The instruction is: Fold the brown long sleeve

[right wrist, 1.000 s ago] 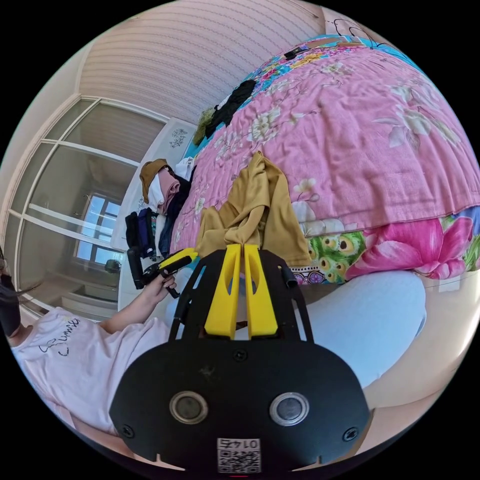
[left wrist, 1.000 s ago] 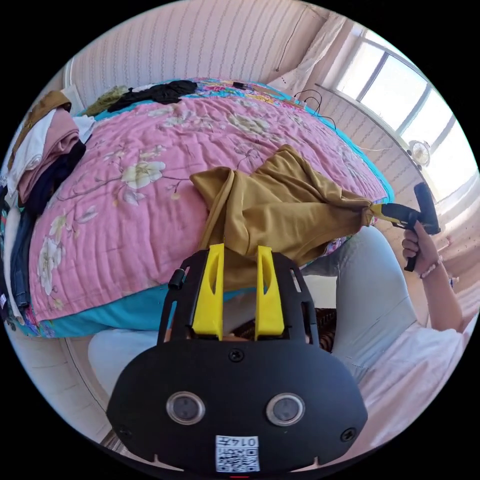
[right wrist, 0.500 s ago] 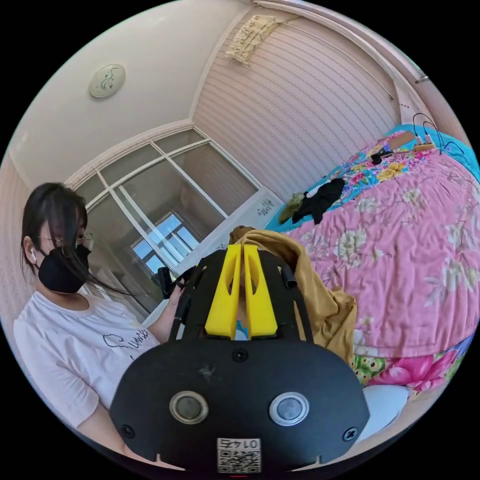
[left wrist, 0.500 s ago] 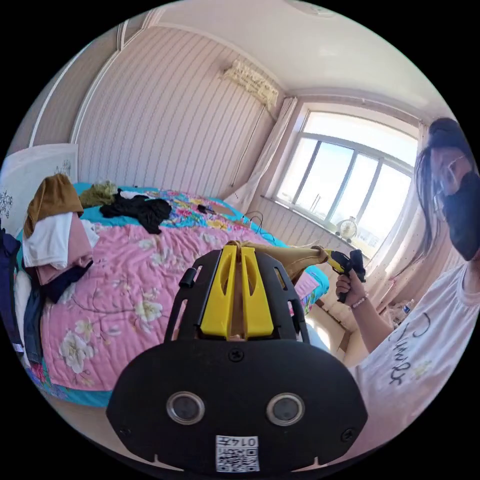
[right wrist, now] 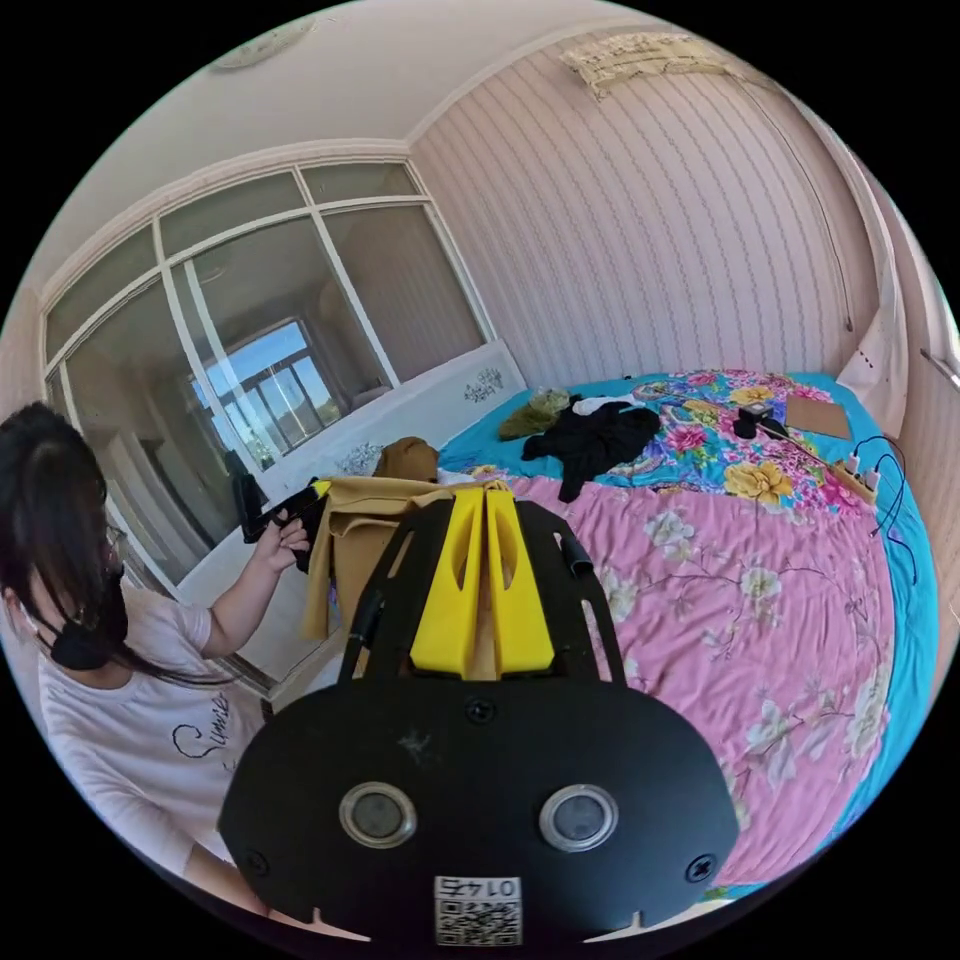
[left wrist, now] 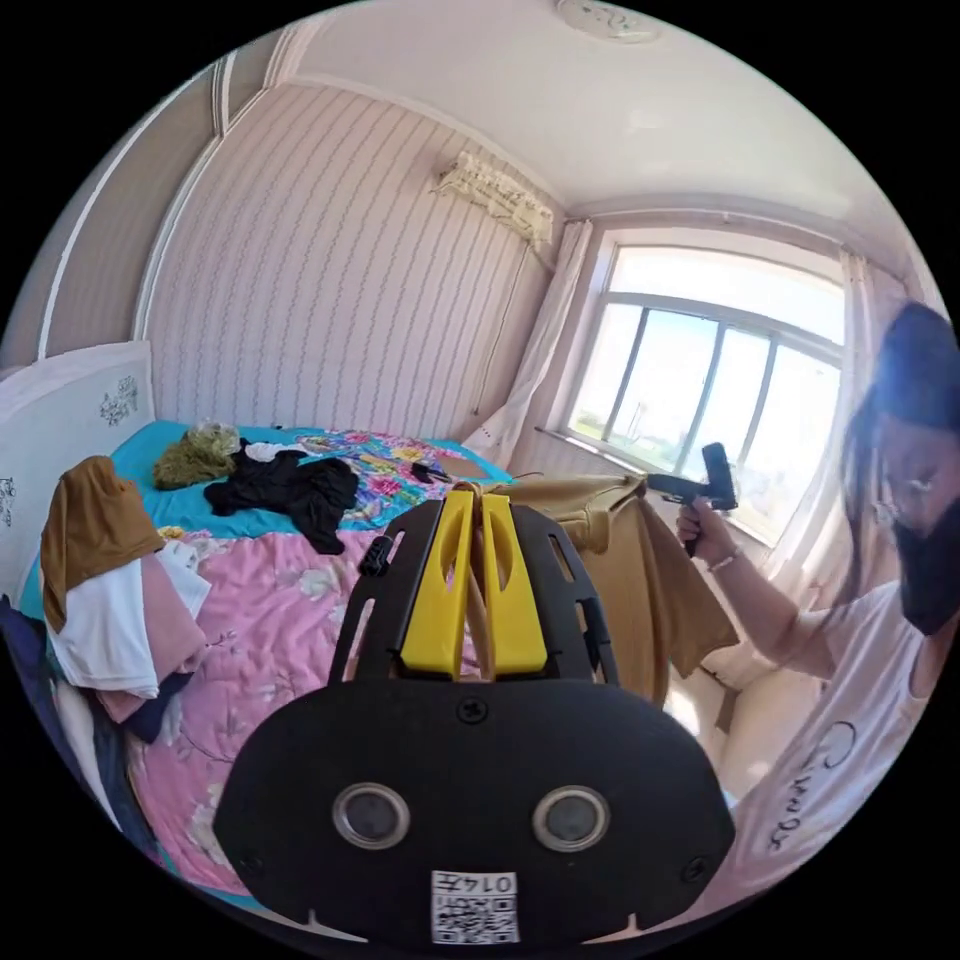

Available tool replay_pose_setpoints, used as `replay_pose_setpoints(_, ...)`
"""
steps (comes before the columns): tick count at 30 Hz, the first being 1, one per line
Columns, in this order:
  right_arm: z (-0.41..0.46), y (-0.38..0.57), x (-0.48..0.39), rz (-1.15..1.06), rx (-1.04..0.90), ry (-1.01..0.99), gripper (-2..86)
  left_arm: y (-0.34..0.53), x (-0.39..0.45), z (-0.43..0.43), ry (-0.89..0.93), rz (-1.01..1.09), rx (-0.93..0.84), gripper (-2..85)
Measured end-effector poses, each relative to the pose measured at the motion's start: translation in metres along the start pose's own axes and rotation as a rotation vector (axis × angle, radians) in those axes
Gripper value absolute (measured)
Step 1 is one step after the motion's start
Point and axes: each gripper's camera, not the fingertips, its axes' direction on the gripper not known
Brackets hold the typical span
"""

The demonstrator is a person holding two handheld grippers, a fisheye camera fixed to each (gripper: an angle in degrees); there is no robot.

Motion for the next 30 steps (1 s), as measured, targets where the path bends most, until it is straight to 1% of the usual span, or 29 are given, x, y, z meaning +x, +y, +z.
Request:
replay_pose_setpoints(2,0.074,-0.038,0.060,0.139,-0.052,0.037,-0.1,-0.016,-0.032,0.070,-0.153,-0.009,-0.095,-0.6)
replay_pose_setpoints(3,0.093,-0.045,0.074,0.179,-0.073,0.051,0.0,-0.019,-0.041,0.086,-0.185,-0.018,-0.114,-0.4)
replay_pose_setpoints(5,0.150,-0.056,0.118,0.335,-0.112,0.140,0.2,-0.023,-0.071,0.146,-0.303,-0.030,-0.230,0.8)
replay_pose_setpoints(7,0.169,-0.042,0.135,0.433,-0.080,0.194,0.7,-0.014,-0.089,0.172,-0.374,-0.078,-0.346,1.8)
replay_pose_setpoints(8,0.177,-0.028,0.140,0.423,-0.072,0.152,1.1,-0.002,-0.096,0.178,-0.387,-0.096,-0.374,2.4)
replay_pose_setpoints(9,0.180,-0.020,0.142,0.414,-0.080,0.126,1.5,0.005,-0.098,0.178,-0.375,-0.092,-0.378,2.6)
replay_pose_setpoints(11,0.191,0.028,0.143,0.358,-0.182,0.074,3.6,0.044,-0.098,0.166,-0.288,-0.082,-0.413,3.6)
replay_pose_setpoints(12,0.193,0.045,0.141,0.344,-0.222,0.088,4.2,0.056,-0.097,0.161,-0.261,-0.089,-0.435,3.9)
replay_pose_setpoints(14,0.194,0.119,0.133,0.328,-0.374,0.178,6.9,0.112,-0.088,0.135,-0.178,-0.120,-0.514,5.1)
replay_pose_setpoints(15,0.193,0.138,0.131,0.338,-0.405,0.197,7.8,0.127,-0.086,0.129,-0.171,-0.137,-0.533,5.4)
replay_pose_setpoints(17,0.187,0.206,0.124,0.410,-0.489,0.259,11.8,0.180,-0.081,0.109,-0.154,-0.273,-0.618,8.2)
replay_pose_setpoints(20,0.187,0.264,0.117,0.541,-0.536,0.262,12.9,0.229,-0.071,0.101,-0.125,-0.409,-0.697,10.5)
replay_pose_setpoints(21,0.185,0.270,0.113,0.545,-0.506,0.260,12.7,0.234,-0.069,0.100,-0.123,-0.425,-0.688,10.3)
replay_pose_setpoints(22,0.178,0.272,0.104,0.549,-0.445,0.282,10.3,0.237,-0.064,0.096,-0.147,-0.404,-0.648,9.8)
replay_pose_setpoints(23,0.174,0.272,0.101,0.566,-0.450,0.293,7.1,0.237,-0.062,0.095,-0.192,-0.362,-0.654,5.8)
replay_pose_setpoints(24,0.172,0.271,0.101,0.573,-0.451,0.295,5.1,0.236,-0.064,0.094,-0.198,-0.354,-0.661,3.7)
replay_pose_setpoints(25,0.169,0.271,0.100,0.583,-0.450,0.259,2.7,0.233,-0.071,0.090,-0.159,-0.398,-0.663,1.5)
replay_pose_setpoints(26,0.163,0.271,0.101,0.602,-0.443,0.215,1.9,0.230,-0.079,0.081,-0.118,-0.465,-0.646,0.1)
replay_pose_setpoints(27,0.157,0.271,0.101,0.611,-0.432,0.189,1.7,0.227,-0.082,0.075,-0.097,-0.488,-0.625,-0.2)
replay_pose_setpoints(29,0.120,0.270,0.096,0.633,-0.306,0.018,1.1,0.212,-0.083,0.040,-0.015,-0.477,-0.500,-0.8)
replay_pose_setpoints(30,0.108,0.270,0.093,0.634,-0.271,-0.008,1.0,0.207,-0.082,0.031,-0.003,-0.461,-0.481,-0.8)
